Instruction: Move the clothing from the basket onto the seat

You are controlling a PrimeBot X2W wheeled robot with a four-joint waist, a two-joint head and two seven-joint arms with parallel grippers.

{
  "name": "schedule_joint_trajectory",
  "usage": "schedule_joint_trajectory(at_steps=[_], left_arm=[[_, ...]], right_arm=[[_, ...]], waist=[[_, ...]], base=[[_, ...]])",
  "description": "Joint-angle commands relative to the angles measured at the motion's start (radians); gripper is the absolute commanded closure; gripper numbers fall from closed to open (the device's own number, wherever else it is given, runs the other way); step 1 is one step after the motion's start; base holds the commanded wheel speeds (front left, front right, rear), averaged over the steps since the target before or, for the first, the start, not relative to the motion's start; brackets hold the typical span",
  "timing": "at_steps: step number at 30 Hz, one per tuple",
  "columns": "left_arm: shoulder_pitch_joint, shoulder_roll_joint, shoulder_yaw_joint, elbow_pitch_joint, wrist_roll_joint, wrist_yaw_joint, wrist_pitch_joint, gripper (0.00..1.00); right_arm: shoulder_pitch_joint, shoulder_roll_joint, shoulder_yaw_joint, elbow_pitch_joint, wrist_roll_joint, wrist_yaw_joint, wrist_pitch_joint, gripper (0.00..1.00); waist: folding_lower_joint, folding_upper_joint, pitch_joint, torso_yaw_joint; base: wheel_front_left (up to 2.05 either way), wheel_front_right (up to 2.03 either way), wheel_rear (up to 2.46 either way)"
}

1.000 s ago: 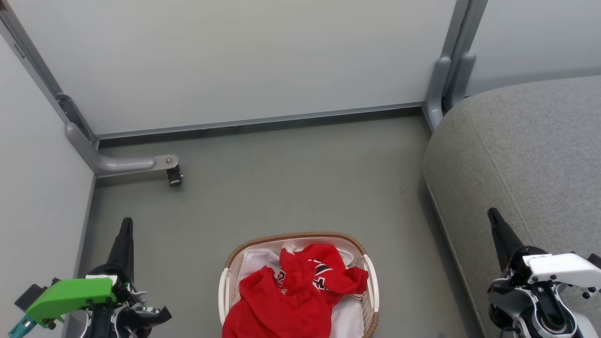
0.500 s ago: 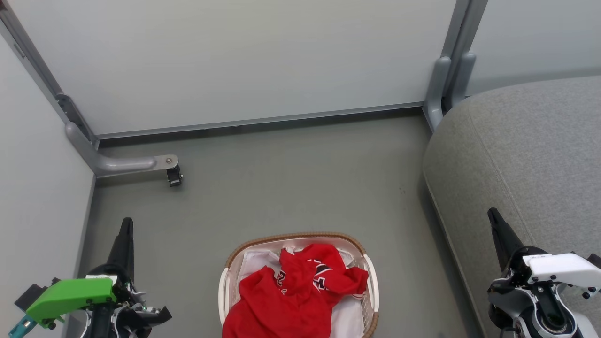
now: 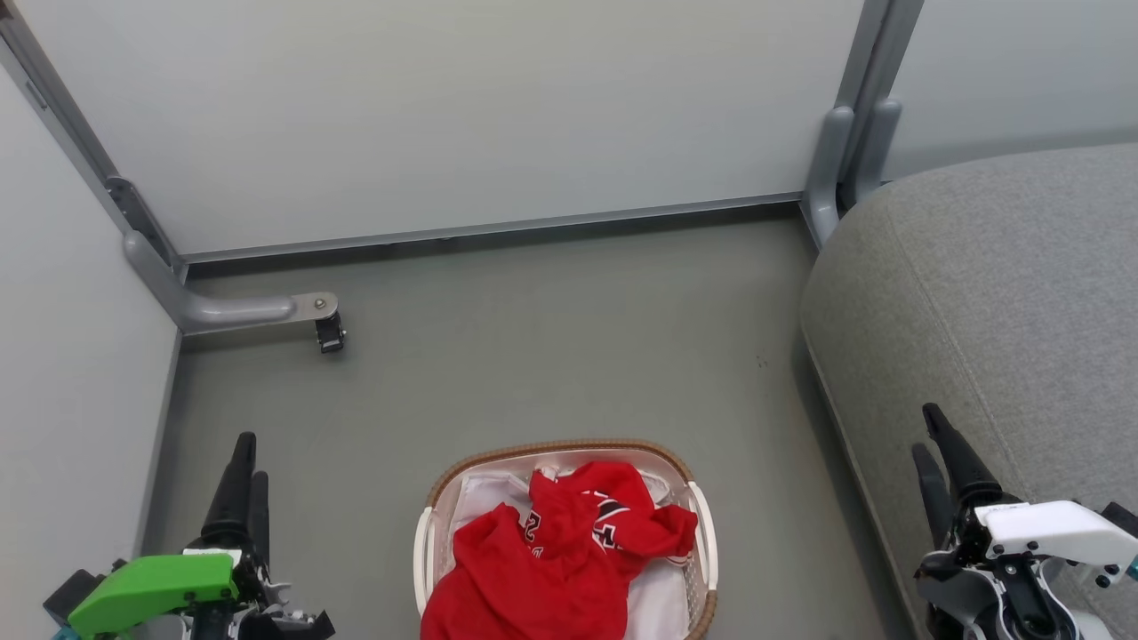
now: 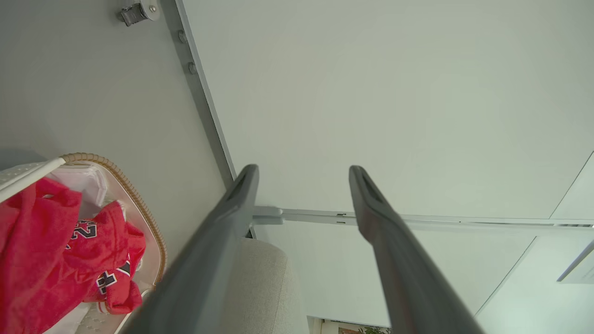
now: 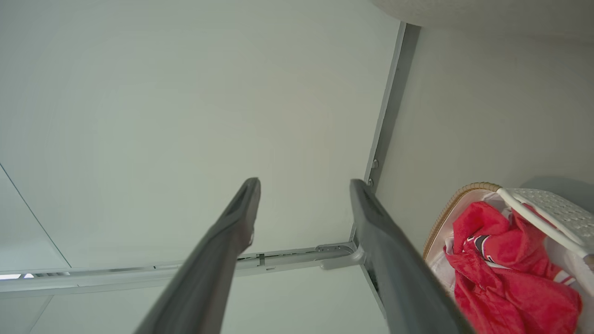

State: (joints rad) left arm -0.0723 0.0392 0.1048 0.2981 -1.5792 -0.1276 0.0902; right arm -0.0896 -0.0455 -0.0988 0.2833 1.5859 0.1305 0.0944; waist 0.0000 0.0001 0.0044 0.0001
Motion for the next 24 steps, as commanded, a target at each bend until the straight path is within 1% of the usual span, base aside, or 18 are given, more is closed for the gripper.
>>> schedule_joint_trajectory(at_steps=[1, 7, 15, 24], left_arm=[[-0.026, 0.007, 0.000, -0.009, 0.050, -0.001, -0.013, 0.00], [-0.028, 0.008, -0.001, -0.008, 0.204, 0.001, -0.042, 0.00], [-0.021, 0.011, -0.024, -0.018, 0.399, 0.015, -0.077, 0.00], [-0.014, 0.033, -0.072, -0.020, 0.574, 0.044, -0.113, 0.00]], right_arm=[[-0.021, -0.019, 0.014, -0.014, -0.033, 0.000, -0.016, 0.00], [-0.031, -0.040, 0.039, -0.019, -0.137, 0.000, -0.045, 0.00], [-0.035, -0.051, 0.047, -0.020, -0.296, 0.000, -0.081, 0.00], [-0.033, -0.063, 0.077, -0.010, -0.440, 0.000, -0.116, 0.00]], waist=[[0.0000, -0.0001, 0.000, 0.000], [0.0000, -0.0001, 0.002, 0.002], [0.0000, -0.0001, 0.004, 0.006], [0.0000, -0.0001, 0.006, 0.013]], base=[[0.00, 0.00, 0.00], [0.00, 0.00, 0.00], [0.00, 0.00, 0.00], [0.00, 0.00, 0.00]])
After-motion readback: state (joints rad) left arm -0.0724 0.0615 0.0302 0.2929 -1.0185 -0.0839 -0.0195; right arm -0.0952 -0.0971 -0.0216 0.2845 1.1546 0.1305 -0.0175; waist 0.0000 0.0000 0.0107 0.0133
